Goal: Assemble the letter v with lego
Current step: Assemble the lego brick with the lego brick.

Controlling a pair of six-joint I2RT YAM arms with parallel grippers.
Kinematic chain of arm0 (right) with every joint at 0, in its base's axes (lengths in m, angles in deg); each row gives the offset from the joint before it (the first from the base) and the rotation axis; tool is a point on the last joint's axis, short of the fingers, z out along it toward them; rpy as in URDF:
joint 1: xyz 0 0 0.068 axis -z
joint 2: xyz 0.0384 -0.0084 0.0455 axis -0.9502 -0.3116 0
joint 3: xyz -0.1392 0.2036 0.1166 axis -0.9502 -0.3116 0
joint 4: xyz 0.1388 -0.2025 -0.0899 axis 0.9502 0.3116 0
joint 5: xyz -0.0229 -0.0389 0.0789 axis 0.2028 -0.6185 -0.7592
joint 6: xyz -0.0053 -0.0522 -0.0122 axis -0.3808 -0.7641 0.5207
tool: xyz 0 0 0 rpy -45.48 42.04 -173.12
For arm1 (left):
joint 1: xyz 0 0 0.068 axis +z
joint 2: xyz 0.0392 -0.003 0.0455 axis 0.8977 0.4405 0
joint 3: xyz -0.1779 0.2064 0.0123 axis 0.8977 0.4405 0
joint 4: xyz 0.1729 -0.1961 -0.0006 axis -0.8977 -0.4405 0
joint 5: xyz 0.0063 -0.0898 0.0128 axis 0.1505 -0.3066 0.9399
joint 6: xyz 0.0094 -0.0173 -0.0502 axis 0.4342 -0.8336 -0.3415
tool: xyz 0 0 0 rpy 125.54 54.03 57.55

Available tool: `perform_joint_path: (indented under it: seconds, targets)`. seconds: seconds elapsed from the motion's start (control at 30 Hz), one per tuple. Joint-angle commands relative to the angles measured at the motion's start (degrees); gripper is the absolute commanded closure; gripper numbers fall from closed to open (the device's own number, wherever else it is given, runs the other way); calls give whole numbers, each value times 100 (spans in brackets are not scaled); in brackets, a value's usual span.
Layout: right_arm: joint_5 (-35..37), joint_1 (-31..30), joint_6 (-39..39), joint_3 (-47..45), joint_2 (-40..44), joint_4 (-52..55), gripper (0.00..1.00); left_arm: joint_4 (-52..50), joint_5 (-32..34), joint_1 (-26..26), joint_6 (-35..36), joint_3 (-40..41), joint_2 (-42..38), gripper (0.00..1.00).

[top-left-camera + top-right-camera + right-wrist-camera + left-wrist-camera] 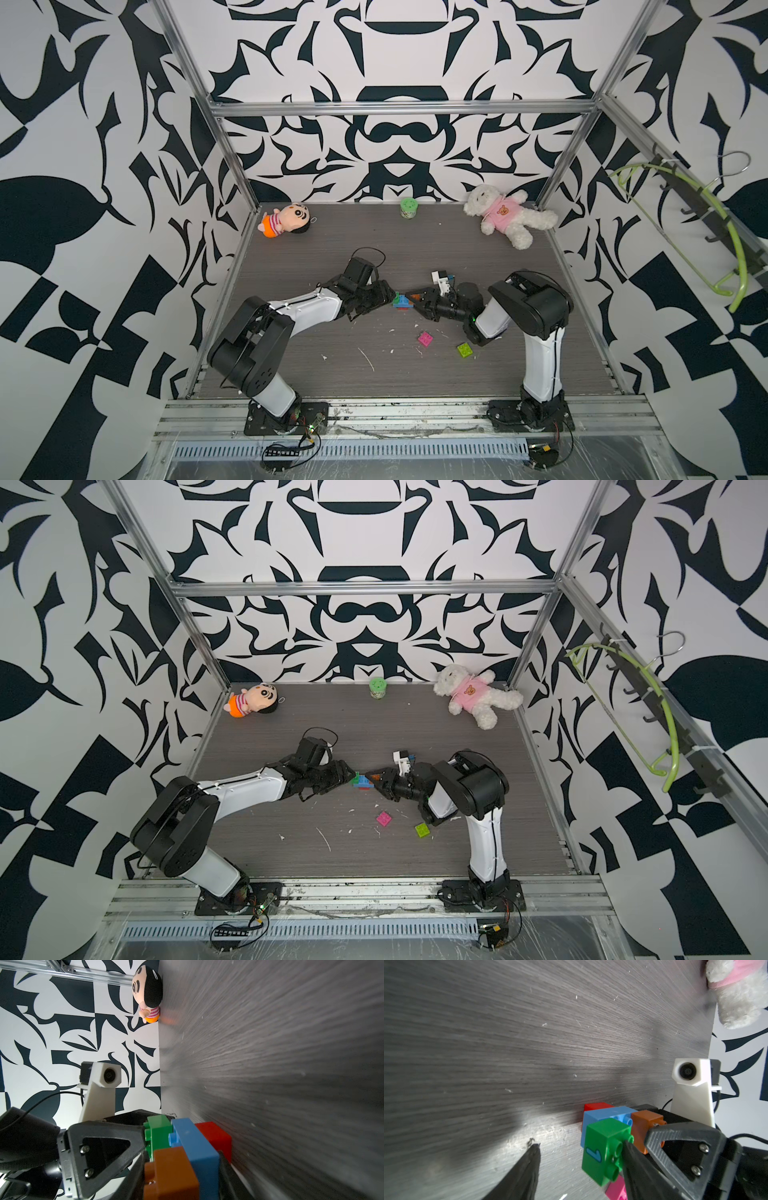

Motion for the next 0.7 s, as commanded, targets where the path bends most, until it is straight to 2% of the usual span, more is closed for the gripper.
perform_joint_path:
  seconds: [0.0,0.67]
  targets:
    - [126,0,24,-68,-115,209,77,-356,106,-173,204,32,159,37]
    - [178,1,137,-131,-274,-64,77,971,154,-179,-632,998,78,44]
